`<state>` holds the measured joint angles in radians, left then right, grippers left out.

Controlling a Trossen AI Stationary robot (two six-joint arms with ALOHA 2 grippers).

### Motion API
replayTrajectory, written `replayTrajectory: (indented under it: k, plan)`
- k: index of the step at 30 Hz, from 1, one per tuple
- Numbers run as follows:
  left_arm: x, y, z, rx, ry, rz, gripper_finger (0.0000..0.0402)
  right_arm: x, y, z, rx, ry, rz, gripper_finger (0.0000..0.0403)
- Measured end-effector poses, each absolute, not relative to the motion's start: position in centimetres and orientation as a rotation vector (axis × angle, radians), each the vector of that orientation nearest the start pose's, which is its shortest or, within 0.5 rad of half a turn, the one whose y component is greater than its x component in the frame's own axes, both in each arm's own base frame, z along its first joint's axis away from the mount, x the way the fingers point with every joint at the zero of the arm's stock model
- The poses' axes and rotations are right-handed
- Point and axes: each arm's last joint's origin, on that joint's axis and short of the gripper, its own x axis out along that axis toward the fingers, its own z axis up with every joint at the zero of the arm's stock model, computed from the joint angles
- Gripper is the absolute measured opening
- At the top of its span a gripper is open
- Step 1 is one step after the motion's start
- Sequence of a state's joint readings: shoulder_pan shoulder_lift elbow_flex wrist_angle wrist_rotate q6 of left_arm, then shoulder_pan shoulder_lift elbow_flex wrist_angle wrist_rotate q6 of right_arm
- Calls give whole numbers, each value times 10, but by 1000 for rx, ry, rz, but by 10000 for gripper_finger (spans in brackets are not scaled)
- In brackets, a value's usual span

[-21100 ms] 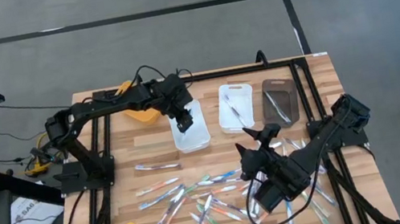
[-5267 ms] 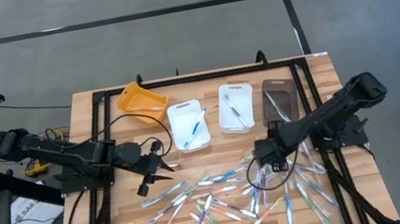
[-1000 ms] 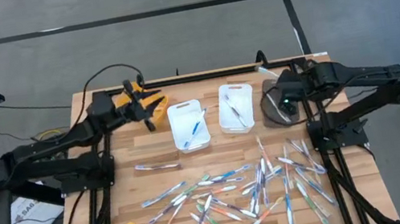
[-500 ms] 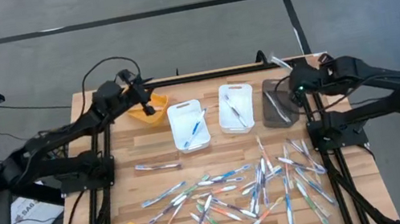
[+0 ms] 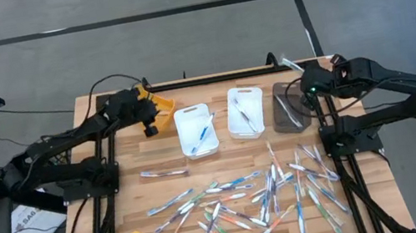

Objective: Pick & Place Toothbrushes
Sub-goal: Put the green toothbrush into the black bin

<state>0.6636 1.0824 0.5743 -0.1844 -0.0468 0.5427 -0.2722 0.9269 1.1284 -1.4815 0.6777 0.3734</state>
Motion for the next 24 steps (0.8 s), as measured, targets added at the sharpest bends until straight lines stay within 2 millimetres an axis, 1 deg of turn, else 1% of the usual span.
replayTrajectory:
  k: [3,6,10,15,17,21,24]
  plan:
    - [164,130,203,197,881,472,104,107,-49,336,8,1129,-1018,20]
    - [162,126,199,116,897,430,104,109,-49,336,-10,1125,-1004,24]
    - [158,121,194,8,944,405,104,109,-49,337,-19,1130,-997,21]
    - [154,120,191,-1,1000,426,104,109,-49,336,-32,1139,-988,16]
    - [156,121,196,16,990,431,104,109,-49,337,-39,1143,-984,18]
    - [164,127,219,51,886,441,104,109,-49,337,-39,1143,-983,24]
    - [165,129,228,122,880,453,104,109,-49,337,-39,1143,-983,24]
